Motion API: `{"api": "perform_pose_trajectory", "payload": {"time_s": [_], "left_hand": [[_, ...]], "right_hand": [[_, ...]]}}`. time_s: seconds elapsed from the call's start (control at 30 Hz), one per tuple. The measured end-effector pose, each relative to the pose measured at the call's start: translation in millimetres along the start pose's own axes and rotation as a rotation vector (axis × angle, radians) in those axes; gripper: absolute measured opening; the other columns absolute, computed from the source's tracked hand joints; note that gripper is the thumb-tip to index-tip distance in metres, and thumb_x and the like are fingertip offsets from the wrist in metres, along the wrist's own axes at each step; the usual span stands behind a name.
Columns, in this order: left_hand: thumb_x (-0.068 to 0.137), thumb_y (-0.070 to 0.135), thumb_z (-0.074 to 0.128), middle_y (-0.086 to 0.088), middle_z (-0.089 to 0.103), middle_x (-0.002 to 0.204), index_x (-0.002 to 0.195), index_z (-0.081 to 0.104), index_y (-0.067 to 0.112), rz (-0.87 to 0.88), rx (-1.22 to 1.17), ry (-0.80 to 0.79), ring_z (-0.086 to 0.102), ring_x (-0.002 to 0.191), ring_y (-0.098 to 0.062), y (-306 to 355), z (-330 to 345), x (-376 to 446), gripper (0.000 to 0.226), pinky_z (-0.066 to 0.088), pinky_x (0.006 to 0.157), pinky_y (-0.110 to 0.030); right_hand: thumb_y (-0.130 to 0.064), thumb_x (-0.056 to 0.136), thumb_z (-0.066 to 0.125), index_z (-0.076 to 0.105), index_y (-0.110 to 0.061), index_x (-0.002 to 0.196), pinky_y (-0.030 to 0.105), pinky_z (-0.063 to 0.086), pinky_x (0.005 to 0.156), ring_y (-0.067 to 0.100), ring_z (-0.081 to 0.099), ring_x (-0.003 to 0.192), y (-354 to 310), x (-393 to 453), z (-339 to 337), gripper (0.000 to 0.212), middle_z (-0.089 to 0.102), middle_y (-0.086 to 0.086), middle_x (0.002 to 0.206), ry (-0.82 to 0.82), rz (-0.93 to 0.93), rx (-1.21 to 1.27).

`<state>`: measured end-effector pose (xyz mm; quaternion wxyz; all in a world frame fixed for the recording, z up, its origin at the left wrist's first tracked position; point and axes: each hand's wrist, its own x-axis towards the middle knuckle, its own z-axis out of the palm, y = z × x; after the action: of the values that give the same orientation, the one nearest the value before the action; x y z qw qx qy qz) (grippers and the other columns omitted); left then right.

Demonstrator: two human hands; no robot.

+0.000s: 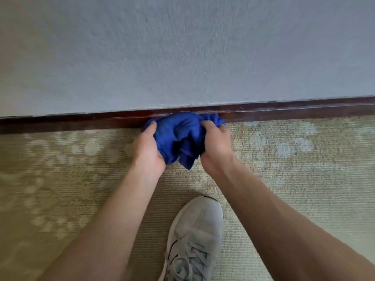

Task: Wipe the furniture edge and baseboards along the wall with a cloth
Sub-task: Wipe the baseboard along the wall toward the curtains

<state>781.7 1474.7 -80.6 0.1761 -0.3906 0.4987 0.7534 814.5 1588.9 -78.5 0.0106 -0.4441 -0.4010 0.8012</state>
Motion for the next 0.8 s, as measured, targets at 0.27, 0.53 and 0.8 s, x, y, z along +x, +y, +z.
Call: {"api": "perform_pose_trajectory", "payload": {"time_s": [0.27, 0.53, 0.8], "left_hand": [[0.088, 0.026, 0.067, -0.005, 0.073, 0.098, 0.101, 0.068, 0.016, 0.121, 0.031, 0.126, 0.072, 0.086, -0.019, 3, -15, 0, 0.016, 0.055, 0.065, -0.026], [0.087, 0.009, 0.060, -0.004, 0.058, 0.078, 0.100, 0.058, 0.007, 0.178, 0.080, 0.196, 0.056, 0.064, -0.016, 0, 24, -8, 0.013, 0.045, 0.044, -0.016], [0.069, 0.014, 0.070, -0.012, 0.066, 0.090, 0.103, 0.061, 0.012, 0.056, -0.079, 0.106, 0.069, 0.074, -0.025, 4, 20, 3, 0.035, 0.054, 0.060, -0.031]], "right_hand": [[-0.010, 0.091, 0.055, 0.057, -0.007, 0.090, 0.031, 0.051, 0.059, 0.020, 0.062, 0.066, -3, -9, 0, 0.003, 0.062, 0.006, 0.074, 0.002, 0.037, -0.098], [-0.012, 0.088, 0.057, 0.062, -0.002, 0.096, 0.036, 0.050, 0.069, 0.024, 0.063, 0.076, -17, -24, -11, 0.014, 0.065, 0.008, 0.081, 0.133, 0.021, -0.046], [-0.008, 0.090, 0.052, 0.056, -0.010, 0.090, 0.032, 0.048, 0.064, 0.022, 0.059, 0.074, -15, -25, 9, 0.004, 0.059, 0.008, 0.078, 0.129, -0.054, -0.054]]}}
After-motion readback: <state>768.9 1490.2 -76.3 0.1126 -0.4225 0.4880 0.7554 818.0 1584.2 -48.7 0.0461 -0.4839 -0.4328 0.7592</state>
